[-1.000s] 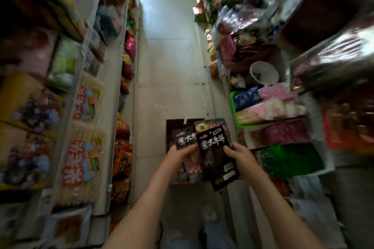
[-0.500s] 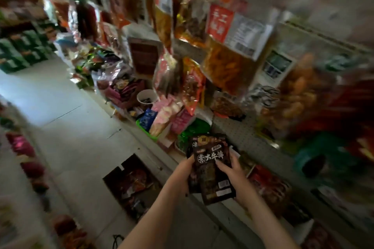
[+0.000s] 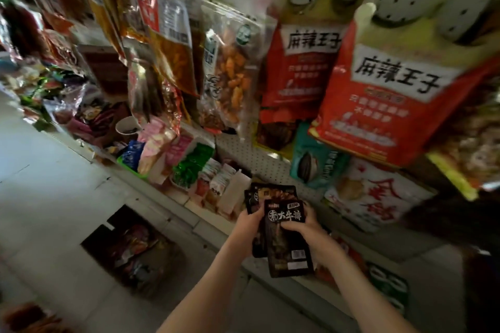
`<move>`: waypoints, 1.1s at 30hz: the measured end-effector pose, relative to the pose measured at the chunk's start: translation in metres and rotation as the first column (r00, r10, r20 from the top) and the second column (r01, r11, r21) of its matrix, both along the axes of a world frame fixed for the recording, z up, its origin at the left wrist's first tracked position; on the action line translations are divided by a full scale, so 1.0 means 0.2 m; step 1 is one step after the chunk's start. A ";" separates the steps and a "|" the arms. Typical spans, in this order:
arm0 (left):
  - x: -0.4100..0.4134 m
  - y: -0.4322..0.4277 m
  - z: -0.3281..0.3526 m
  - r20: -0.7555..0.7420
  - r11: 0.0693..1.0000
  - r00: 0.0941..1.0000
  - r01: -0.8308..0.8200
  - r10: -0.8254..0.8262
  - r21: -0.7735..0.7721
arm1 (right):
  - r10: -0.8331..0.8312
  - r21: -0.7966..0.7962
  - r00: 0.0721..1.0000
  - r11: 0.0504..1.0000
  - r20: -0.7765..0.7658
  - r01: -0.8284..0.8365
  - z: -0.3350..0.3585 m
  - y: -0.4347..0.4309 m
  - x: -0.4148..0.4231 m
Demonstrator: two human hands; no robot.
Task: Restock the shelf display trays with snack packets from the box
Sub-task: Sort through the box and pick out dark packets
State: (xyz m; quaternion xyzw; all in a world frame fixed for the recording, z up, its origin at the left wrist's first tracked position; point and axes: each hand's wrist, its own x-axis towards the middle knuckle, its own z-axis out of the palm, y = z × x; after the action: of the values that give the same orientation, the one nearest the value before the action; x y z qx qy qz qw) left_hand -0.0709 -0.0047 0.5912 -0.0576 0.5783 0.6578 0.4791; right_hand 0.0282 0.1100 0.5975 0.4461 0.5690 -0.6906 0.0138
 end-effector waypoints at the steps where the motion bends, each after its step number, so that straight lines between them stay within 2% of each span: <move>1: 0.05 0.02 -0.02 0.004 1.000 1.000 -0.006 0.006 -0.008 | -0.040 -0.043 0.999 0.998 0.006 0.040 0.01 0.03 0.06; 4: 0.14 0.03 -0.01 0.011 0.999 1.000 -0.001 0.001 -0.042 | -0.108 -0.036 0.994 0.993 0.000 0.108 0.03 0.11 0.18; 7: 0.15 0.02 -0.01 0.009 0.997 1.000 0.011 -0.010 -0.071 | -0.251 -0.037 0.965 0.968 -0.071 0.249 0.05 0.19 0.23; 11: 0.10 0.03 0.01 -0.003 0.997 1.000 0.014 -0.014 -0.072 | -0.414 -0.071 0.884 0.910 -0.219 0.409 0.11 0.25 0.24; 14: 0.06 0.05 0.02 -0.022 0.997 1.000 0.011 -0.013 -0.074 | -0.505 -0.075 0.789 0.855 -0.350 0.514 0.18 0.30 0.24; 17: 0.04 0.06 0.02 -0.009 0.997 1.000 0.029 -0.030 -0.068 | -0.606 -0.223 0.681 0.791 -0.410 0.569 0.26 0.33 0.23; 19: 0.03 0.07 0.02 -0.004 0.997 0.999 0.054 -0.054 -0.055 | -0.683 -0.372 0.629 0.730 -0.371 0.574 0.27 0.32 0.24; 21: 0.02 0.08 0.02 0.003 0.995 0.997 0.082 -0.082 -0.051 | -0.657 -0.363 0.683 0.751 -0.320 0.552 0.27 0.29 0.28; 24: 0.03 0.12 0.03 0.013 0.994 0.994 0.106 -0.106 -0.020 | -0.516 -0.156 0.830 0.856 -0.211 0.492 0.23 0.23 0.30; 26: 0.04 0.15 0.04 0.017 0.996 0.996 0.093 -0.093 -0.015 | -0.473 -0.146 0.872 0.879 -0.128 0.455 0.25 0.17 0.28; 29: 0.02 0.18 0.04 -0.001 0.998 0.999 0.038 -0.038 -0.041 | -0.276 -0.147 0.958 0.954 -0.081 0.262 0.28 0.12 0.26; 33: -0.02 0.20 0.02 -0.003 0.998 0.999 -0.040 0.040 -0.050 | -0.027 0.043 0.999 0.999 0.028 0.026 0.26 0.15 0.25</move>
State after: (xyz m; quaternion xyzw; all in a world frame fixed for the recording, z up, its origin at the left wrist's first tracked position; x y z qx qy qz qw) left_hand -0.0746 0.0356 0.5947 -0.0804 0.5938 0.6527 0.4635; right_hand 0.0788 0.1401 0.6502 0.4636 0.5775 -0.6719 0.0034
